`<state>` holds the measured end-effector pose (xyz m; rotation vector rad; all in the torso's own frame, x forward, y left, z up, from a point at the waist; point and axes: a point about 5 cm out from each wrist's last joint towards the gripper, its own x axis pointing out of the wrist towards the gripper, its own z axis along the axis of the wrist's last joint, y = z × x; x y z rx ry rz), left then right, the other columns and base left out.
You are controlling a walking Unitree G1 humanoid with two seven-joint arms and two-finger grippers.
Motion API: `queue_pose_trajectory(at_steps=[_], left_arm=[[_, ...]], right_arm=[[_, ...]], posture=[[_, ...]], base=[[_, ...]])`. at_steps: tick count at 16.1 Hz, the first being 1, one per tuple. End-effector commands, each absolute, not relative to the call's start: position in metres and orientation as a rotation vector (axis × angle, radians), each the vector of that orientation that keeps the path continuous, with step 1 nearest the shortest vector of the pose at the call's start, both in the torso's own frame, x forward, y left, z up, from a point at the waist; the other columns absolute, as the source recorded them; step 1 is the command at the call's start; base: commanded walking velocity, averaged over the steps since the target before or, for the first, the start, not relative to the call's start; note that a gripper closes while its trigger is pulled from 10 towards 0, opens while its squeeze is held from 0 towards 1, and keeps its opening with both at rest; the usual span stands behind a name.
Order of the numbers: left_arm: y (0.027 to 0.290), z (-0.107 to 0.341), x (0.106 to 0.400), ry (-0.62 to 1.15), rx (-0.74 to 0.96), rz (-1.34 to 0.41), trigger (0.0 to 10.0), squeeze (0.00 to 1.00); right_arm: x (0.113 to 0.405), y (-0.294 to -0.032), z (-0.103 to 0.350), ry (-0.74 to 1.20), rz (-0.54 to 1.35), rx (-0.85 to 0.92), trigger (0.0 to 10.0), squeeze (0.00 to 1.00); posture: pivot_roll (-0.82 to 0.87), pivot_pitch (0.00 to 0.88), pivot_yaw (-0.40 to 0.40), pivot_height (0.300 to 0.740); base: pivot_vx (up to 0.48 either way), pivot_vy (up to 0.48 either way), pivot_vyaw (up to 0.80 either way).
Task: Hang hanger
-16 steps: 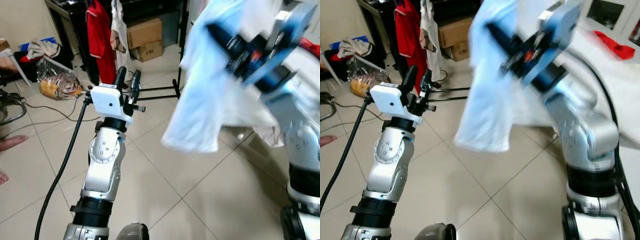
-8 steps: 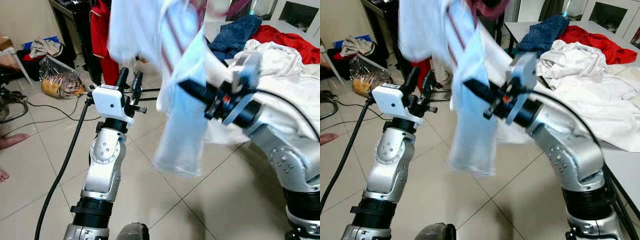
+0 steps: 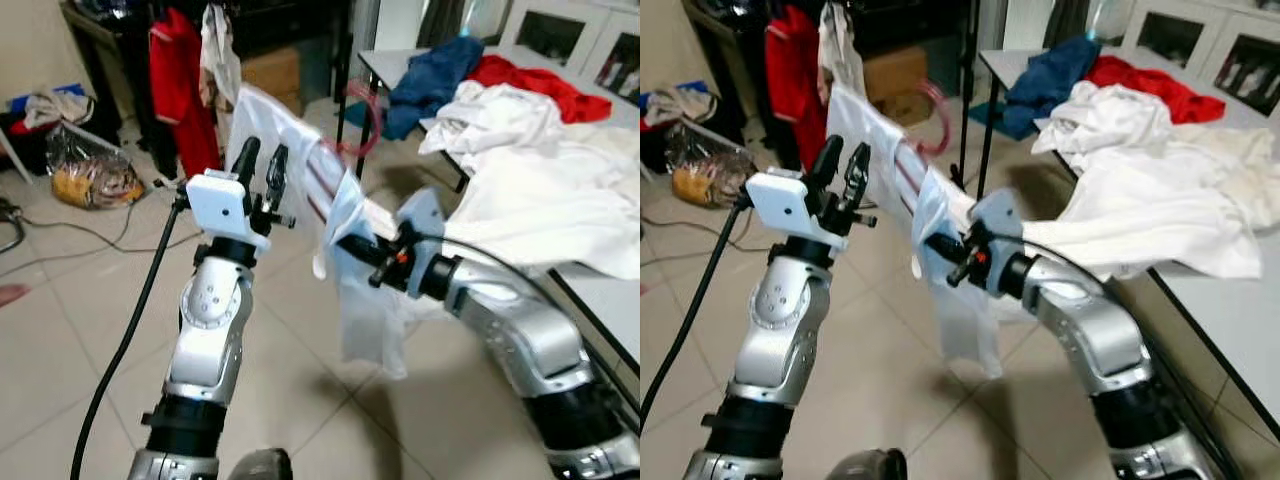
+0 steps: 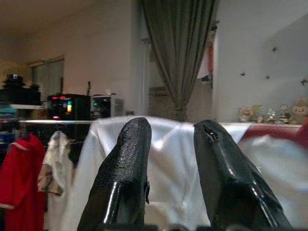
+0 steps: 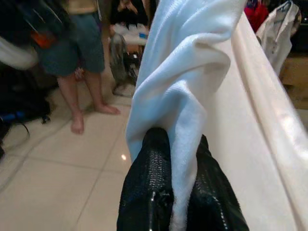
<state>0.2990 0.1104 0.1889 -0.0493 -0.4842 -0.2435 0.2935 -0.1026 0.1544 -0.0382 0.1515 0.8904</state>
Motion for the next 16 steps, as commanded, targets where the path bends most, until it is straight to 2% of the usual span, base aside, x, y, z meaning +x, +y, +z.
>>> queue_pose_trajectory(at_steps=[1, 5, 6, 7, 8, 12, 16], left_arm=[[0.111, 0.184, 0.298, -0.46, -0.052, -0.245, 10.0, 0.0], [0.109, 0.181, 0.298, -0.451, -0.056, -0.251, 10.0, 0.0], [0.107, 0.18, 0.297, -0.444, -0.065, -0.254, 10.0, 0.0], [0.106, 0.179, 0.297, -0.441, -0.068, -0.255, 10.0, 0.0], [0.107, 0.173, 0.295, -0.425, -0.072, -0.252, 10.0, 0.0], [0.112, 0.156, 0.291, -0.373, -0.054, -0.244, 10.0, 0.0], [0.106, 0.149, 0.294, -0.344, -0.055, -0.273, 10.0, 0.0]], right_arm=[[0.3, -0.097, 0.155, 0.126, 0.871, -0.087, 10.0, 0.0], [0.304, -0.07, 0.125, 0.155, 0.874, -0.171, 10.0, 0.0], [0.301, -0.058, 0.104, 0.186, 0.875, -0.182, 10.0, 0.0], [0.3, -0.058, 0.098, 0.194, 0.863, -0.193, 10.0, 0.0], [0.294, -0.065, 0.064, 0.262, 0.795, -0.227, 10.0, 0.0], [0.286, -0.078, 0.036, 0.277, 0.698, -0.233, 10.0, 0.0], [0.27, -0.079, 0.002, 0.428, 0.771, -0.279, 10.0, 0.0]], posture=[[0.12, 0.0, 0.026, 0.74], [0.12, 0.001, 0.026, 0.74], [0.12, 0.003, 0.021, 0.74], [0.12, 0.003, 0.019, 0.74], [0.13, 0.004, 0.015, 0.74], [0.13, 0.009, 0.018, 0.74], [0.12, 0.009, 0.022, 0.74]], base=[[0.0, 0.0, 0.0], [0.0, 0.0, 0.0], [0.0, 0.0, 0.0], [0.0, 0.0, 0.0], [0.0, 0.0, 0.0], [0.0, 0.0, 0.0], [0.0, 0.0, 0.0]])
